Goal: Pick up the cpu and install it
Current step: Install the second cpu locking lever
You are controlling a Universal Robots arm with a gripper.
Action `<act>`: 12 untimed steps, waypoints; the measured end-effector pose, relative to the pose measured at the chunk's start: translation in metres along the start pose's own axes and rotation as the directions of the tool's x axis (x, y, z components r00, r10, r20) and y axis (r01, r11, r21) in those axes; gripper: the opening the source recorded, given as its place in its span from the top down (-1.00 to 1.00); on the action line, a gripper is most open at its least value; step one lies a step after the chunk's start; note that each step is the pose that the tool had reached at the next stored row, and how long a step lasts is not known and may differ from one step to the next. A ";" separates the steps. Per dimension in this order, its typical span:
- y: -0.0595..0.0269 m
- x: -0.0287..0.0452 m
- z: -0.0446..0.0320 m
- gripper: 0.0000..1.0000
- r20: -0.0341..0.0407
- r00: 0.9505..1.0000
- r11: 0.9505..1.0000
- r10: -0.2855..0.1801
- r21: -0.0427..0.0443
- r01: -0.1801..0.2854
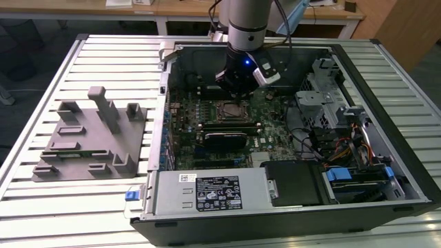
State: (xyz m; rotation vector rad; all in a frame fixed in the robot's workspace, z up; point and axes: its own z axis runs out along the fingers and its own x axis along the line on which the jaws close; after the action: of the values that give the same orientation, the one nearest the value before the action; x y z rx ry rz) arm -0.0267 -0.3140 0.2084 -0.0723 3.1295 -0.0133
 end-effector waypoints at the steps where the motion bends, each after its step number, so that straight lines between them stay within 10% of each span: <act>1: -0.0010 0.0000 0.0000 0.79 0.000 1.000 1.000 0.000 0.000 0.000; 12: -0.0087 0.0004 -0.0002 0.79 0.000 1.000 1.000 0.000 0.000 0.000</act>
State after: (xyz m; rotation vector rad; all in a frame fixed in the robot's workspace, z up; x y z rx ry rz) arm -0.0267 -0.3228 0.2086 -0.0722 3.1296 -0.0135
